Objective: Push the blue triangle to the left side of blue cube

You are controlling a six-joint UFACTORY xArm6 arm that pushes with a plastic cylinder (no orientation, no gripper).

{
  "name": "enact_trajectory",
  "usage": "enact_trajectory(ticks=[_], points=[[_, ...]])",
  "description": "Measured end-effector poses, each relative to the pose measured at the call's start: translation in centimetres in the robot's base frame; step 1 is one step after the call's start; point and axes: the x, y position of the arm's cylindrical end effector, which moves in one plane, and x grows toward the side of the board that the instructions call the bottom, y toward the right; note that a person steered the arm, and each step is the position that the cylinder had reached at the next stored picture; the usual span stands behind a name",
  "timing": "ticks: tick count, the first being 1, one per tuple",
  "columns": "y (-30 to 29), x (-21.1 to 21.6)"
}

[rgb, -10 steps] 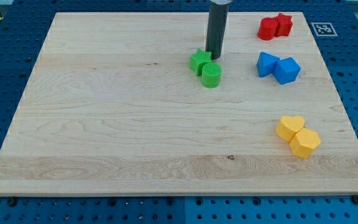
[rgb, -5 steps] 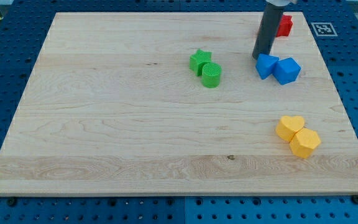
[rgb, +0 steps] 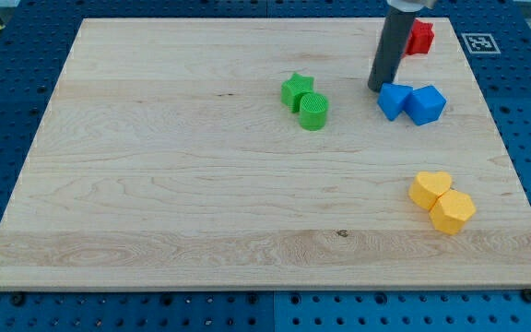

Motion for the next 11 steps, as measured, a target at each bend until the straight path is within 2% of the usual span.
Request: enact_trajectory(ticks=[5,11], points=[[-0.7,3.2],[-0.2,3.8]])
